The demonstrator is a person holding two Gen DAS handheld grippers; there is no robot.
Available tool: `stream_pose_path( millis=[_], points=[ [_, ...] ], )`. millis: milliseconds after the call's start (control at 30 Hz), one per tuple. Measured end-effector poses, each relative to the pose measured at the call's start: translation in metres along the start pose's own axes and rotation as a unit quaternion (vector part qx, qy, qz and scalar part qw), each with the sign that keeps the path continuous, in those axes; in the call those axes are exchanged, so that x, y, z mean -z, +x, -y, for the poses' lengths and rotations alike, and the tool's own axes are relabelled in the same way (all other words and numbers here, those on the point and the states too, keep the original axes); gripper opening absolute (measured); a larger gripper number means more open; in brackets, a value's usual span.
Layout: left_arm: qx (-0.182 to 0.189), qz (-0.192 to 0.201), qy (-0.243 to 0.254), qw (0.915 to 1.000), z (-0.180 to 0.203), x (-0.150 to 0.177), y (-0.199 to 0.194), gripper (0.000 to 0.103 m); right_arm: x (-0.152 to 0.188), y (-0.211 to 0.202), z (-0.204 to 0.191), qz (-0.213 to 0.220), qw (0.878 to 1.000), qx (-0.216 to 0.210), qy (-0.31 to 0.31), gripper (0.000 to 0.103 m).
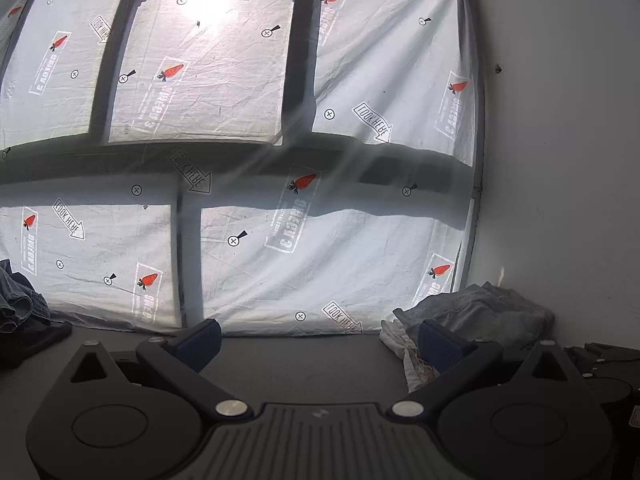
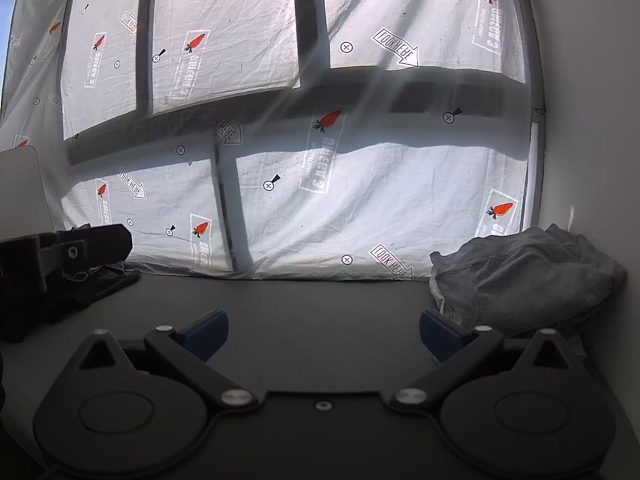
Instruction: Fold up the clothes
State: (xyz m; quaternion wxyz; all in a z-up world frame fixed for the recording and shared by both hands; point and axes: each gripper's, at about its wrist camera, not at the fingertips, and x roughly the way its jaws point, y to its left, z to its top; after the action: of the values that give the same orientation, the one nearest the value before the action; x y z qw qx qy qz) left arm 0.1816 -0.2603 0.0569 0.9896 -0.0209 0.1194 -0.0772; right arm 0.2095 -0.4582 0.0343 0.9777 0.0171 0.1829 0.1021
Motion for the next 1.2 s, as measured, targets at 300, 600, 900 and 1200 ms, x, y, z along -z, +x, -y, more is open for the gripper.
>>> stream_pose_path(
  millis=[300,600,900,1200],
  points=[
    [-0.029,-0.042,0.0,0.9987,-0.115,0.018,-0.075,0.103,0.028,-0.029,-0.136,-0.028,0.998,0.004,0.049,0.103],
    [-0.037,-0.107,-0.016,0.9934,-0.197,0.039,-0.132,0.103,0.059,-0.057,-0.234,-0.077,0.995,0.031,0.047,0.103],
    [-0.04,-0.134,-0.043,0.9892,-0.226,0.061,-0.171,0.103,0.083,-0.086,-0.276,-0.115,0.991,0.069,0.027,0.103],
    [-0.048,-0.148,-0.041,0.987,-0.229,0.076,-0.194,0.103,0.101,-0.105,-0.287,-0.125,0.989,0.073,0.023,0.103]
  ],
)
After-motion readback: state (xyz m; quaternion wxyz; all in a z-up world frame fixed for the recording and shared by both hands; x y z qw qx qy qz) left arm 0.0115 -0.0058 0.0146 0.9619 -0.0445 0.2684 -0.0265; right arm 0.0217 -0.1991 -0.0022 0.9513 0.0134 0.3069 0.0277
